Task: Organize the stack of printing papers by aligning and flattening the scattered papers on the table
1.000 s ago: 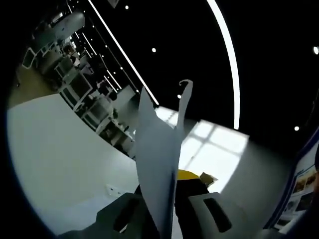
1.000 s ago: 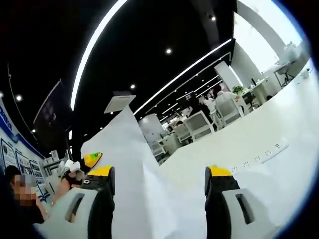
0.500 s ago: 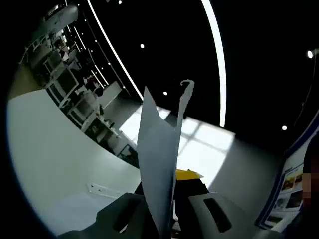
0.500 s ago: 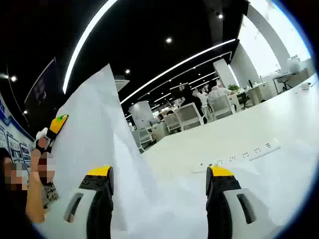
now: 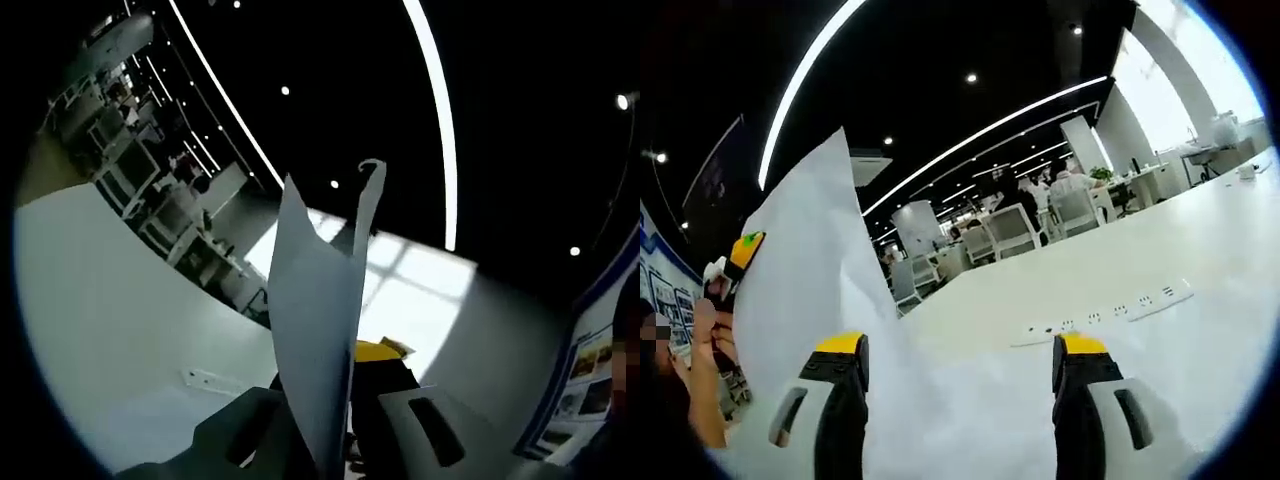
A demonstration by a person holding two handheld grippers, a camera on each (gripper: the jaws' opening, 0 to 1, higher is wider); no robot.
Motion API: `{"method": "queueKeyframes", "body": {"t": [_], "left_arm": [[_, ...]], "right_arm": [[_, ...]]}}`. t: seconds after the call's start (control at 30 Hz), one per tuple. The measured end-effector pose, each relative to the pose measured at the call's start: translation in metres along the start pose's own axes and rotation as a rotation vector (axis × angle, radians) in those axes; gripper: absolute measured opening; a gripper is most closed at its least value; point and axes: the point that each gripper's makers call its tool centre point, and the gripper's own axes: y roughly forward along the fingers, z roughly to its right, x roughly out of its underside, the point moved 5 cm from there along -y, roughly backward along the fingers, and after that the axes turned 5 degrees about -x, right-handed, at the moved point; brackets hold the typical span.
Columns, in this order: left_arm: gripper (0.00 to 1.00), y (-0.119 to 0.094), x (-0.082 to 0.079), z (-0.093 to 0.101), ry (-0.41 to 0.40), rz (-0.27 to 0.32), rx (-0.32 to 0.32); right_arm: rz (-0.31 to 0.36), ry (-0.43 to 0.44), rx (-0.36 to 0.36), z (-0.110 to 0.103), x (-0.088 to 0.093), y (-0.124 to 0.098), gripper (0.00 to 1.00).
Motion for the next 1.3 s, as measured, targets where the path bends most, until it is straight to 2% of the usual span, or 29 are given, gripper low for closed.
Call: {"method": "queueKeyframes", "body": {"t": [0.4,0.6,0.9,1.3], "left_arm": [[0.06,0.001,0.0,-0.008,-0.002,-0.001,-0.025],[0.06,0.007,-0.008,-0.013,-0.001,-0.001,-0.029],[0.06,0.002,0.0,-0.009,-0.004,-0.002,-0.032],[0.06,-0.002,-0.001,-0.015,-0.026,0.004,-0.037]], "right_arm": [[0.017,0.003,0.023,0.013,-0.01,-0.008,0.7],[0.028,-0.01,0.067,0.031,-0.02,-0.019,0.71],[0.025,-0.054,0.1,0.042,-0.03,-0.03,0.77],[0.045,-0.053,0.139,0.059,-0.04,-0.044,0.76]]}}
